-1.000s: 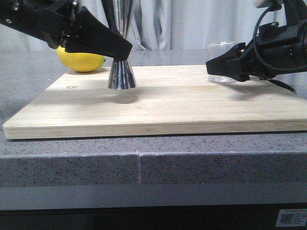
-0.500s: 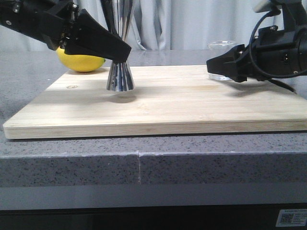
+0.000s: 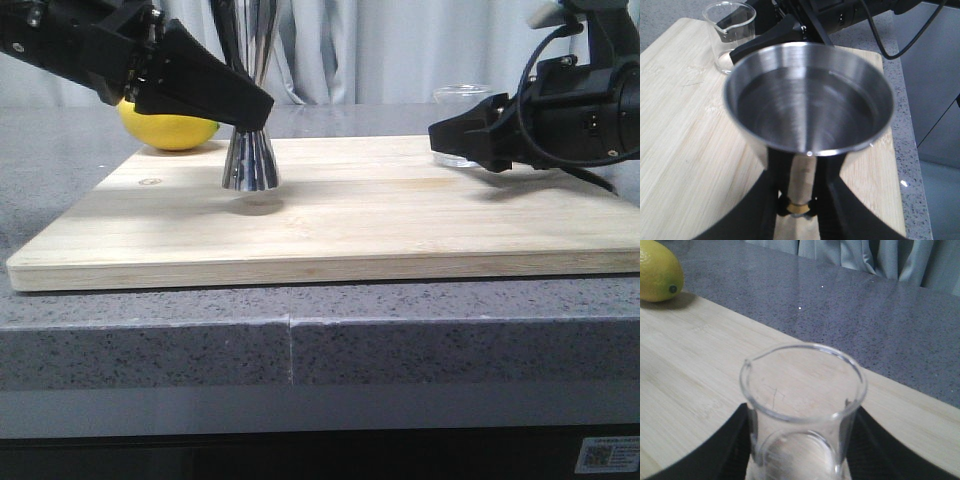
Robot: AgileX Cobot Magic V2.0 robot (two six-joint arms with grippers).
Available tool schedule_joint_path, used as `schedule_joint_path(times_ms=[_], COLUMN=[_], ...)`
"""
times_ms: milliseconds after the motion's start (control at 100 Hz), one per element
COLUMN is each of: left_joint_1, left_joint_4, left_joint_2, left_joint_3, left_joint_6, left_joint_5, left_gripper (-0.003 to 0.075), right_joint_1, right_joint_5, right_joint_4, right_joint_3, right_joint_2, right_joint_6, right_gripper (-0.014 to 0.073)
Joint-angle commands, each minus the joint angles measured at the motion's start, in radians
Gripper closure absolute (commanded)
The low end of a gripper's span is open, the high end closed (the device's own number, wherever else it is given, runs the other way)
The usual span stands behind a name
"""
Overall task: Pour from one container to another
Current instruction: 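Lower the beaker with the right gripper onto the board, then open the right gripper and lift it off the beaker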
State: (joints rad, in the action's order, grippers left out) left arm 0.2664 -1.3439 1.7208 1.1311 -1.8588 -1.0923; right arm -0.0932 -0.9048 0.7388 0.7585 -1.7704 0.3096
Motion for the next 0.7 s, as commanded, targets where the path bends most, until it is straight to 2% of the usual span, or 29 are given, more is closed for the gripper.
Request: schedule_joint_path(times_ms=[0, 310, 530, 690], left_joint_1=[0.007, 0.007, 0.007, 0.007], left_joint_4=[-0.073, -0.073, -0.073, -0.075], left_joint_2=[-0.053, -0.053, -0.053, -0.053], left_joint_3=[0.033, 0.033, 0.037, 0.037], left_joint_6=[0.009, 0.009, 0.009, 0.009], left_joint_5=[-0.033, -0.033, -0.03, -0.03], left_gripper=[0.073, 0.073, 0.073, 0.073], right_joint_1=[0.006, 0.006, 0.006, 0.006], right_joint_5=[-0.077, -0.075, -0.075, -0.075], right_joint_4=[-0.025, -0.025, -0.025, -0.025], right_joint_3=[0.022, 0.022, 0.022, 0.022], right_joint_2=[0.035, 0.035, 0.035, 0.035], right_joint_6=[-0.012, -0.012, -0.012, -0.012], right_gripper=[0.048, 0.0475, 0.0402, 0.0394])
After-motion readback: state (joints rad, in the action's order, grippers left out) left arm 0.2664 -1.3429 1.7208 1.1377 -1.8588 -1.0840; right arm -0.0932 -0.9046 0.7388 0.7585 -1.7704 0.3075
